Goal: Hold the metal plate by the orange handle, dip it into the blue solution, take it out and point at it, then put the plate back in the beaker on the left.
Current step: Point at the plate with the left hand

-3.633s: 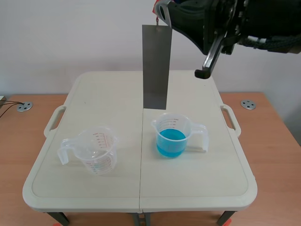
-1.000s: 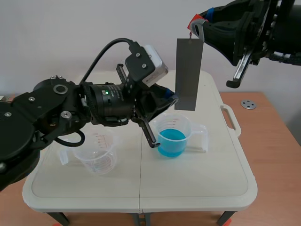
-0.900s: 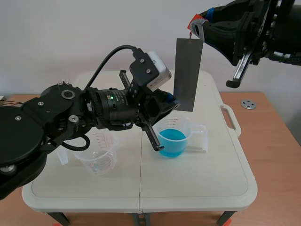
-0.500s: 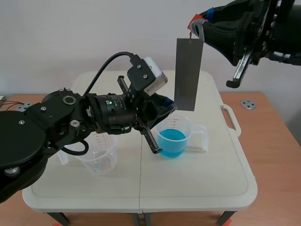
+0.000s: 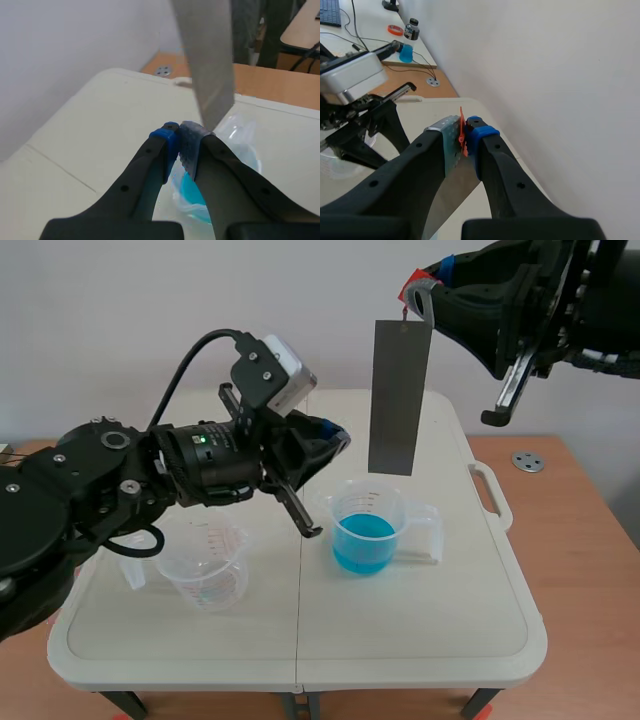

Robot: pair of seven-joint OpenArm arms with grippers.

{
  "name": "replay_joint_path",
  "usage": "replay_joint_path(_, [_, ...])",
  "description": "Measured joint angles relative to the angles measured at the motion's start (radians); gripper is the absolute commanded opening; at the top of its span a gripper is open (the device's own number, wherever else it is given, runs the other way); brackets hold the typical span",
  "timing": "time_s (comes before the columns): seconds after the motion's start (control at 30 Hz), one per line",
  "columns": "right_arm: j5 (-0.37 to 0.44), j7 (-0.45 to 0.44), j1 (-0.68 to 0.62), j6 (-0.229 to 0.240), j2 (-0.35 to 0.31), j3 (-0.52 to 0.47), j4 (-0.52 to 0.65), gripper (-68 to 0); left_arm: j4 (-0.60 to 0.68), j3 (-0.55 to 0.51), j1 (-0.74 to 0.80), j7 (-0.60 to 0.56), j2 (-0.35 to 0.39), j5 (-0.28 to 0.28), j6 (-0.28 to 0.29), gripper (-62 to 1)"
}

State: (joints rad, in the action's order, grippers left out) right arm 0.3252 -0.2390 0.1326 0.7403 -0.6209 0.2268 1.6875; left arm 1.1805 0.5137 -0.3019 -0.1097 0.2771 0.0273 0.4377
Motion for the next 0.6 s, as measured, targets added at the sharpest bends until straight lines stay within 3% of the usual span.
replay_joint_path(0.37, [0.0, 0.0, 0.0, 0.0, 0.0, 0.0, 0.0, -66.4, 0.194, -0.164, 0.232, -0.076, 0.174, 0.002, -0.002, -57.8])
replay_joint_path(0.6, [0.0, 0.0, 0.0, 0.0, 0.0, 0.0, 0.0, -66.4, 0.394, -0.351, 0.471, -0.09, 0.262, 0.065, 0.0, -57.8])
